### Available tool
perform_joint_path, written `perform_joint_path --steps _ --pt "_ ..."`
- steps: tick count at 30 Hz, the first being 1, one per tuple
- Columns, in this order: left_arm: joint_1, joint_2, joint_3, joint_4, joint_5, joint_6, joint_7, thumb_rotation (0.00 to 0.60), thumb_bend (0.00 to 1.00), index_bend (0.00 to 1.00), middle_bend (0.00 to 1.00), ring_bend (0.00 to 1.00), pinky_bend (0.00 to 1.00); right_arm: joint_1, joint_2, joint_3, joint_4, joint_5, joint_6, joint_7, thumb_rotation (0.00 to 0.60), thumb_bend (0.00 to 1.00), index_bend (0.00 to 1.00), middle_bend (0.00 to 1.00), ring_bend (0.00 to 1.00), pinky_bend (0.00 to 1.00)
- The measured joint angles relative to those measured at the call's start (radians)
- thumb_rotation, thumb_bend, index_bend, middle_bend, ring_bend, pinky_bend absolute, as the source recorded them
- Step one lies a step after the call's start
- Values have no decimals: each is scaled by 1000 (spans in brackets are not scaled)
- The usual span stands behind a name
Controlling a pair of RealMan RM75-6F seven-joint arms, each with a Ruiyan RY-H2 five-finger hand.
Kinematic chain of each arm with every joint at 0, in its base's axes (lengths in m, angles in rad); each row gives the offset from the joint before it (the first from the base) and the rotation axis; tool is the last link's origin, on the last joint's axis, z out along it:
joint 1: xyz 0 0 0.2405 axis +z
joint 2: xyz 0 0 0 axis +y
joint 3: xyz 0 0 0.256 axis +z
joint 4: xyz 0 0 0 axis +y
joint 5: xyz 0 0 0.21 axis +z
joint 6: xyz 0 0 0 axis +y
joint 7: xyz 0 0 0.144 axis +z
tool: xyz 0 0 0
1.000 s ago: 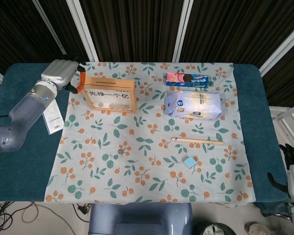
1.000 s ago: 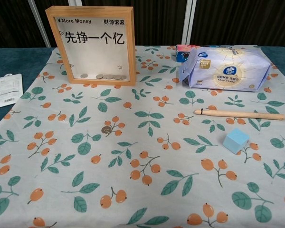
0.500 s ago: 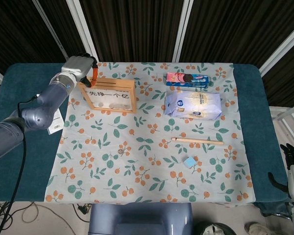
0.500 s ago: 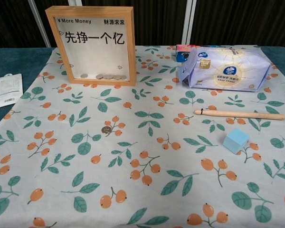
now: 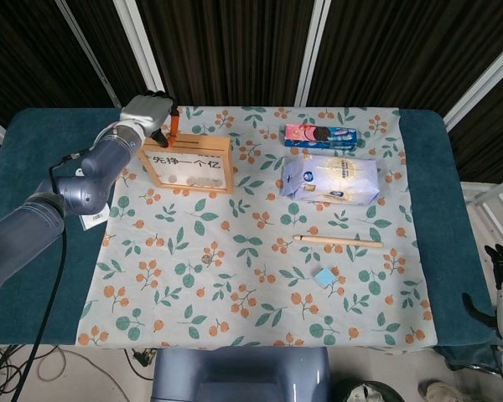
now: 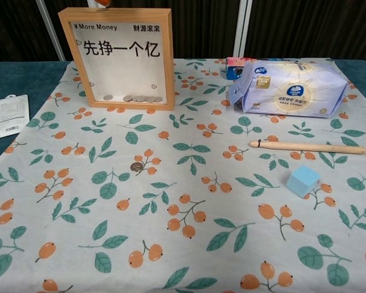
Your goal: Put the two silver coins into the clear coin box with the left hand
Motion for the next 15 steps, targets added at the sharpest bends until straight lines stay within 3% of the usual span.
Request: perform_joint_path --steps 15 --pt "-36 15 44 -40 52 3 -80 600 541 587 149 0 0 -3 6 8 -3 9 5 8 600 369 124 79 25 0"
